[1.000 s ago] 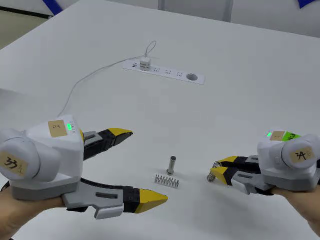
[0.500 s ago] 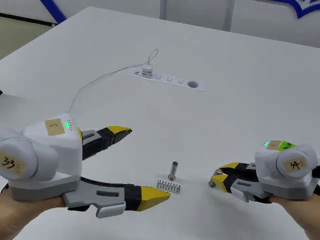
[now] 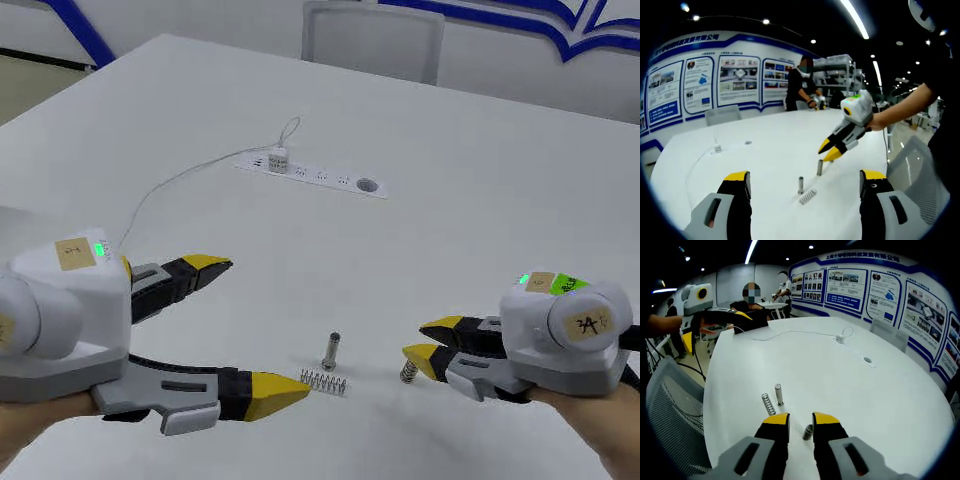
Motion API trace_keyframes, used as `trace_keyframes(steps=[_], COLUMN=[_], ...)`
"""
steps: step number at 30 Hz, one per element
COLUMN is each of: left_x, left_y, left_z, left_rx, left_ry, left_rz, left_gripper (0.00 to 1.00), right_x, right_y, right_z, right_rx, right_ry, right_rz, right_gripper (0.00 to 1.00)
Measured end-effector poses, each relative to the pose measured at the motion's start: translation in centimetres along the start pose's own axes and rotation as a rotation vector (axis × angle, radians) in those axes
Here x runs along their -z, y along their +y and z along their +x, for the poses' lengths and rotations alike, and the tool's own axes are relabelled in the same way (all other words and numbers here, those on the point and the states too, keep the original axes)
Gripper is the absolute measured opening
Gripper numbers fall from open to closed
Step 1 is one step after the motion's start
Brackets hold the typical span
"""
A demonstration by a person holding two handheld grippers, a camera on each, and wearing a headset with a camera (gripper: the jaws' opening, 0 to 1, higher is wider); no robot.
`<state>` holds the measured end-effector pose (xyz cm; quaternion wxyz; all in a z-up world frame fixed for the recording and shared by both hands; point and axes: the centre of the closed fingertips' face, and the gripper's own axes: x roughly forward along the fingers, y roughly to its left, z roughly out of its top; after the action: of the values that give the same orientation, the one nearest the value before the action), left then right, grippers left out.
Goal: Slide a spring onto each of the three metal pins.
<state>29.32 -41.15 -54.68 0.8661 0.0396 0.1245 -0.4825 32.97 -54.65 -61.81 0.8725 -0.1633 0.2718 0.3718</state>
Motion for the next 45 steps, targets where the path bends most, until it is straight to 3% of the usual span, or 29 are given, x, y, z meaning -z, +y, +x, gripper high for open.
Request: trace_keyframes(steps=[6,17,27,32,40,45], left_x=[0.6,1.6,3.1,3.3,4.1,3.8], left_y=[0.0,0.8,2.0,2.2,2.4,2.2], left_z=[-0.5,-1.4,-1.9,-1.8,-1.5,-1.1], left_rx=[0.008,-0.006,-0.025,-0.030,-0.033,-0.027], left_ry=[0.023,0.032,0.080,0.083,0.110,0.101], left_rz=[-0.001,-0.019,-0.038,-0.048,-0.062,-0.066], left_gripper=[0.95,1.00,1.00,1.00,1.00,1.00], right_x=[-0.6,0.9,1.7,2.4,3.5,3.9], right_y=[2.4,5.2,6.4,6.4,6.3,6.8], right_z=[0.8,3.0,5.9,7.2,8.3,8.6], right_rx=[-0.049,-0.131,-0.164,-0.170,-0.176,-0.196], right_ry=[-0.005,0.060,0.092,0.117,0.158,0.166], right_rz=[-0.027,-0.080,-0.088,-0.073,-0.027,-0.049], right_gripper=[0.19,0.20,0.21,0.21,0.21,0.19])
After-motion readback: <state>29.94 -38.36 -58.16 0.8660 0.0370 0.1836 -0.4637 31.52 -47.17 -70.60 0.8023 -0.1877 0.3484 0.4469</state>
